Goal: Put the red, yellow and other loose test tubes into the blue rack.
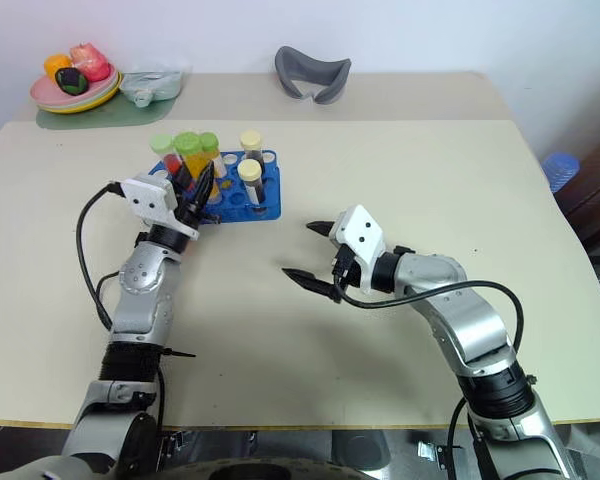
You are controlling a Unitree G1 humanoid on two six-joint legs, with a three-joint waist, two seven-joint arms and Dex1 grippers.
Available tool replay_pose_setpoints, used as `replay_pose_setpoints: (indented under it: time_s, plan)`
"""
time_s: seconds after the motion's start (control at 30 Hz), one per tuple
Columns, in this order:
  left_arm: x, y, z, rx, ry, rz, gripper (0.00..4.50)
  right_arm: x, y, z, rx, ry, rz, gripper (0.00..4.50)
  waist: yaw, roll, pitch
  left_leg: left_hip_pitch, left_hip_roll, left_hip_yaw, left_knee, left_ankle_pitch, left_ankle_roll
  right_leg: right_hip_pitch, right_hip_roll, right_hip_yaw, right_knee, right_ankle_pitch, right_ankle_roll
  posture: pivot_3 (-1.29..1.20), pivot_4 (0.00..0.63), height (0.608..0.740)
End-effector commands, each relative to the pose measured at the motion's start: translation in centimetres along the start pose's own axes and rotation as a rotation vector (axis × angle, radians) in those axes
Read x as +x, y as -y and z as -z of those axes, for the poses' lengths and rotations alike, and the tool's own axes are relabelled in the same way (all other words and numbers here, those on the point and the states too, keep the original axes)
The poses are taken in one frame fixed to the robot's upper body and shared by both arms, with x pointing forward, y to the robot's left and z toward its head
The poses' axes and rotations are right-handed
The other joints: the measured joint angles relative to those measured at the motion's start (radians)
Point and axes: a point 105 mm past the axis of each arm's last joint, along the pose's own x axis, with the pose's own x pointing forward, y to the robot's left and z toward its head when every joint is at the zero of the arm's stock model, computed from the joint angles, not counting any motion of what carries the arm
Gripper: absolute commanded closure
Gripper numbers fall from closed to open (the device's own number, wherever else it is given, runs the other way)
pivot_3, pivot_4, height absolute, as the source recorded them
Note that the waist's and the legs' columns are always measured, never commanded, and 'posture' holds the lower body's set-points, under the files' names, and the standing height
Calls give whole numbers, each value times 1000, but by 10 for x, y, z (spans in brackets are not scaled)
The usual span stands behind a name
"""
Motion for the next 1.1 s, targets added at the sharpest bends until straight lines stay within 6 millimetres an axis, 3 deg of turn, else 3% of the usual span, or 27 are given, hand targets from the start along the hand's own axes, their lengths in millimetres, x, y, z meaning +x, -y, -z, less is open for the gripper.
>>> replay_pose_setpoints:
  time_s: [0.03, 0.47, 1.1]
  plan:
    - [5, 6, -10, 25, 56, 26, 3686, 0, -5, -13, -23, 51, -9, 0, 0, 0, 0, 0, 0, 0, 0, 0, 0, 0, 0, 0, 0, 0, 0, 0, 150, 740]
    - [2, -6, 3, 62, 31, -48, 3686, -1, -1, -12, -29, 48, 6, 0, 0, 0, 0, 0, 0, 0, 0, 0, 0, 0, 0, 0, 0, 0, 0, 0, 150, 740]
    - [-6, -4, 7, 37, 12, -59, 3686, -1, -1, -11, -27, 46, 7, 0, 0, 0, 0, 0, 0, 0, 0, 0, 0, 0, 0, 0, 0, 0, 0, 0, 150, 740]
